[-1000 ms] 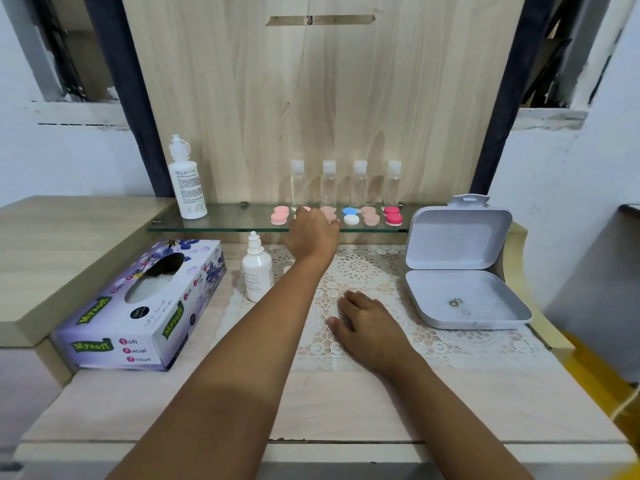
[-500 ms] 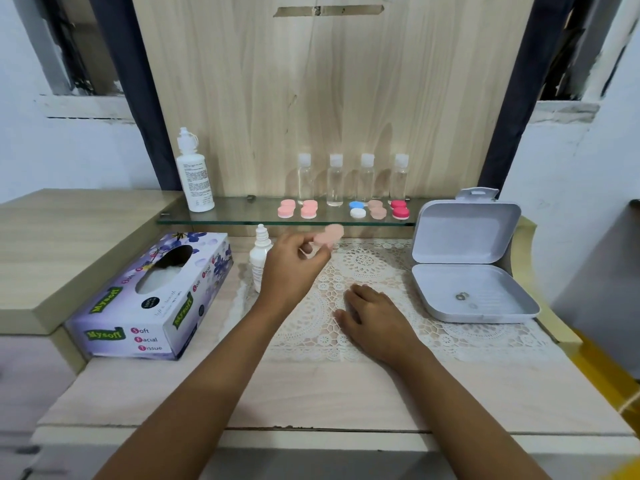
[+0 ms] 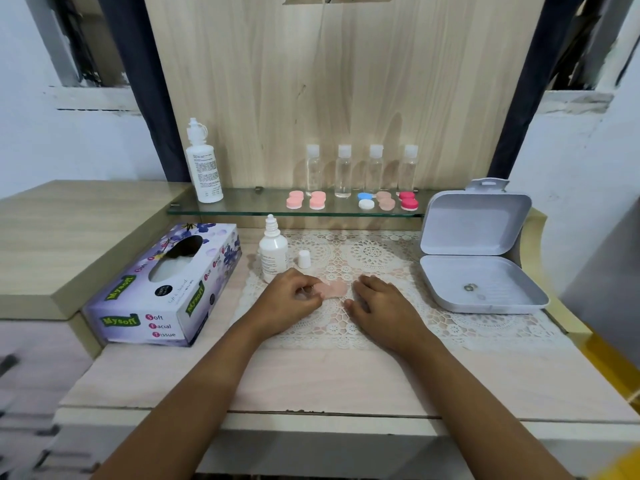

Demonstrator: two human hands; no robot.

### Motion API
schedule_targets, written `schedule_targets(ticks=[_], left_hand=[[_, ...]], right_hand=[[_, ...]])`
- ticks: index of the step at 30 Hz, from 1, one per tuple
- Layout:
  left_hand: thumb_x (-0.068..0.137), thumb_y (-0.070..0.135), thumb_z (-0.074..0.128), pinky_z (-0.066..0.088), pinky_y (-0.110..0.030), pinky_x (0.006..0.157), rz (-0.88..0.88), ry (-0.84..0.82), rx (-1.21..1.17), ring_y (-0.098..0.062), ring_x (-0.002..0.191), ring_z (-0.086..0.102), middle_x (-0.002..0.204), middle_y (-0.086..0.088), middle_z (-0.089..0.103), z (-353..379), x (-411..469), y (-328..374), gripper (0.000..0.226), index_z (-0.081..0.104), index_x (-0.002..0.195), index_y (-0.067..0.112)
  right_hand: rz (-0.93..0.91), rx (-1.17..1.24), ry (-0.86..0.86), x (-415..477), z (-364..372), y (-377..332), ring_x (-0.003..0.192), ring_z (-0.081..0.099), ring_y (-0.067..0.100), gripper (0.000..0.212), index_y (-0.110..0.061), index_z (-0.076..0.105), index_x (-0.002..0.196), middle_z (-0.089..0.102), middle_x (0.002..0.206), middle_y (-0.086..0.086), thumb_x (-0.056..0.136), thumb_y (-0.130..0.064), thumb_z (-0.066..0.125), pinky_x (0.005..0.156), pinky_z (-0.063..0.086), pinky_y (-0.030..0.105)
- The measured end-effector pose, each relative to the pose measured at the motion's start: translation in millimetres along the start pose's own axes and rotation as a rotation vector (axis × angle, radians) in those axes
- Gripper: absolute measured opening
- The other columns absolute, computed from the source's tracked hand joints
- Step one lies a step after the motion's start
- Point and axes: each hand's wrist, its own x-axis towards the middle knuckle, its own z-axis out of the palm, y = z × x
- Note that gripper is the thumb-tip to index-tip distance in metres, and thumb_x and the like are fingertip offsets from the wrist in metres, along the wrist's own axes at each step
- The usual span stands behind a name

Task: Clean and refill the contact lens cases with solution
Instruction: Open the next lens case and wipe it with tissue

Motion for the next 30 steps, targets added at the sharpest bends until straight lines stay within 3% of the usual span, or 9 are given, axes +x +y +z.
schedule_targets(ticks=[3,5,7,10,13,15,18,25,30], left_hand=[[0.083,0.025,0.062,0.038,-0.024,0.090,-0.002,-0.051,0.089,-0.014,0.100,0.050,0.097,0.000,0.052,0.6,0.4,-3.1,0.028,0.068,0.110,0.023],[0.074,0.045,0.053,0.039,-0.028,0.094,0.006,-0.061,0.124,-0.015,0.101,0.048,0.095,0.002,0.050,1.1,0.0,-3.6,0.044,0.067,0.112,0.028],[0.063,0.057,0.039,0.036,-0.028,0.096,0.012,-0.070,0.155,-0.014,0.103,0.044,0.095,0.006,0.047,2.2,0.8,-5.0,0.064,0.064,0.117,0.032],[0.066,0.054,0.039,0.032,-0.028,0.099,-0.009,-0.079,0.204,-0.016,0.109,0.041,0.098,0.009,0.044,4.0,1.3,-4.9,0.065,0.058,0.125,0.032],[0.063,0.068,0.031,0.031,-0.031,0.100,0.026,-0.081,0.238,-0.013,0.107,0.038,0.100,0.012,0.043,6.0,0.7,-5.9,0.077,0.055,0.127,0.034],[0.072,0.070,0.040,0.030,-0.032,0.101,0.042,-0.082,0.242,-0.010,0.105,0.036,0.101,0.014,0.044,7.1,0.4,-6.1,0.067,0.055,0.127,0.035],[0.084,0.057,0.053,0.031,-0.037,0.101,0.059,-0.067,0.254,-0.011,0.104,0.037,0.101,0.013,0.047,7.7,1.4,-6.3,0.047,0.057,0.125,0.033],[0.087,0.042,0.059,0.035,-0.043,0.099,0.090,-0.047,0.216,-0.012,0.105,0.045,0.095,0.013,0.047,10.2,1.8,-4.7,0.036,0.060,0.122,0.029],[0.087,0.039,0.061,0.039,-0.042,0.094,0.125,-0.031,0.210,-0.007,0.097,0.045,0.093,0.015,0.048,12.2,2.4,-4.8,0.026,0.065,0.109,0.026]], right_hand=[[-0.004,0.041,0.026,0.2,0.4,-0.3,0.125,0.041,0.021,0.042,-0.010,0.050,0.130,0.050,0.132,0.006,0.094,-0.033,0.048,0.103,0.028,0.027],[-0.016,0.089,0.047,-0.2,0.2,-1.5,0.122,0.046,0.022,0.047,-0.013,0.048,0.134,0.053,0.130,0.006,0.091,-0.034,0.048,0.104,0.034,0.030],[-0.033,0.145,0.054,-0.7,1.7,-2.2,0.115,0.053,0.022,0.049,-0.016,0.052,0.130,0.060,0.122,0.004,0.085,-0.034,0.045,0.100,0.039,0.037],[-0.039,0.176,0.069,-0.1,2.8,-2.9,0.104,0.057,0.019,0.043,-0.019,0.059,0.121,0.065,0.109,0.000,0.084,-0.035,0.046,0.094,0.043,0.041],[-0.026,0.195,0.080,1.9,0.5,-2.2,0.095,0.055,0.018,0.029,-0.018,0.064,0.110,0.063,0.097,-0.003,0.086,-0.031,0.056,0.090,0.042,0.040],[-0.023,0.204,0.097,2.6,1.0,-1.3,0.094,0.054,0.018,0.024,-0.018,0.064,0.107,0.061,0.095,-0.005,0.085,-0.027,0.062,0.090,0.042,0.039],[-0.031,0.189,0.109,3.9,4.5,0.2,0.100,0.054,0.018,0.029,-0.018,0.063,0.112,0.063,0.103,-0.003,0.085,-0.030,0.063,0.093,0.041,0.038],[-0.045,0.170,0.095,4.9,7.3,2.3,0.092,0.047,0.014,0.026,-0.021,0.063,0.106,0.053,0.093,-0.008,0.086,-0.037,0.056,0.091,0.038,0.038],[-0.066,0.097,0.079,6.1,11.5,4.4,0.103,0.042,0.014,0.025,-0.024,0.058,0.112,0.052,0.108,-0.007,0.091,-0.037,0.051,0.086,0.024,0.030]])
